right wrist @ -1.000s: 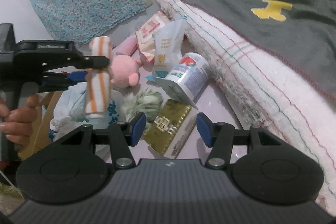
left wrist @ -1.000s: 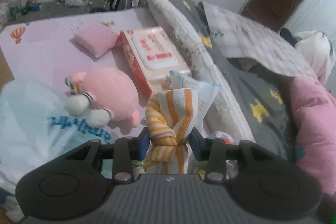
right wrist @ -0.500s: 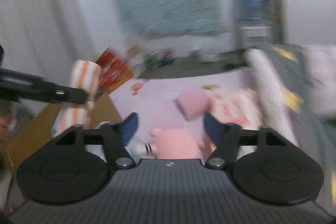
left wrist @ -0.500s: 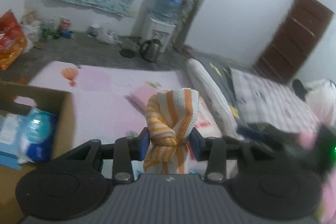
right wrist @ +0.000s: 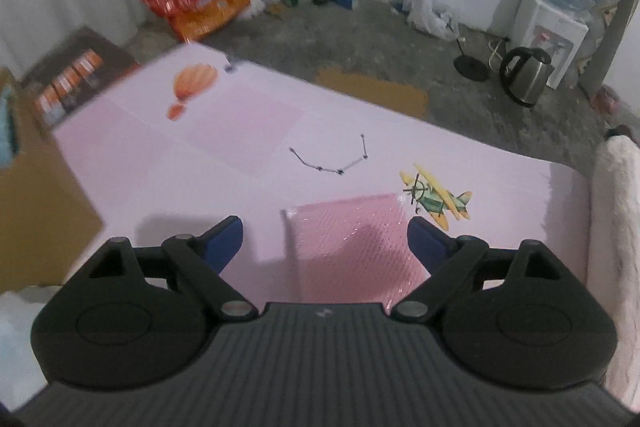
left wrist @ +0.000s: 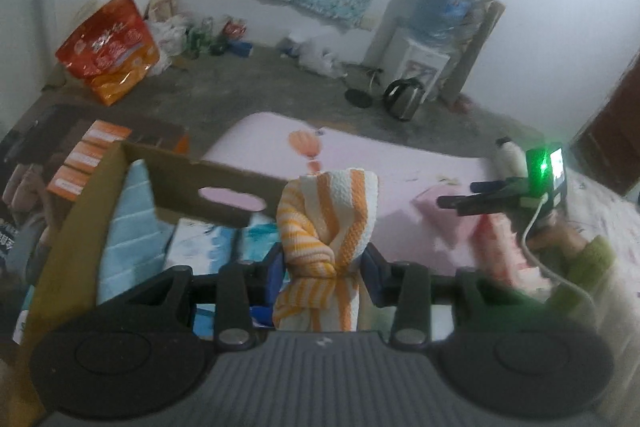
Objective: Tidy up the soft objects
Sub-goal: 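Carry the striped towel toward the box with the left tool while the right tool grasps the pink mesh pad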
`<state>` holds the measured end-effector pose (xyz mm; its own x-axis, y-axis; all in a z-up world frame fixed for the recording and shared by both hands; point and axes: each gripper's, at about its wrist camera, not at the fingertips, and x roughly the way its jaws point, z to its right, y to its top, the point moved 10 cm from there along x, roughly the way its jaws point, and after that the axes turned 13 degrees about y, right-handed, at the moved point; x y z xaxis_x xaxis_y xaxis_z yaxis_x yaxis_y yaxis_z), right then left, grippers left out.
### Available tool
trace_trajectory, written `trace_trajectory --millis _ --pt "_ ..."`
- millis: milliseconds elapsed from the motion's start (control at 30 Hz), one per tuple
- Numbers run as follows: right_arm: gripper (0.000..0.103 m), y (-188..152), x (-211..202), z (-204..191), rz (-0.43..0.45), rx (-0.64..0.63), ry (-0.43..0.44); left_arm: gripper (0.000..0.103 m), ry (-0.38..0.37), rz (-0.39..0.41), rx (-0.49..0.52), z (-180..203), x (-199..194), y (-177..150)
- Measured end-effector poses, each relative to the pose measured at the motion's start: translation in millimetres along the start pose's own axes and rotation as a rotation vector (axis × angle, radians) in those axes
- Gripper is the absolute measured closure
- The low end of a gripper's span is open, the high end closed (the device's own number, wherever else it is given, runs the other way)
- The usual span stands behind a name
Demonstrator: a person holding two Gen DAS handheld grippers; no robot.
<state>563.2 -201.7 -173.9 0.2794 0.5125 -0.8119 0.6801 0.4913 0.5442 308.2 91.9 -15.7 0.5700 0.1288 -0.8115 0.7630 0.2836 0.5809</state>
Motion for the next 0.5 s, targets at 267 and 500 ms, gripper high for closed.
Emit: trace_trajectory --millis 267,500 --pt "0.009 -15 41 7 -0.079 -0.049 -0.076 0.061 -0.107 -0.148 0.07 3 73 -8" --pt "0.01 -17 47 33 -0.088 0.029 -0.128 0.062 -0.171 -0.19 0.027 5 107 -10"
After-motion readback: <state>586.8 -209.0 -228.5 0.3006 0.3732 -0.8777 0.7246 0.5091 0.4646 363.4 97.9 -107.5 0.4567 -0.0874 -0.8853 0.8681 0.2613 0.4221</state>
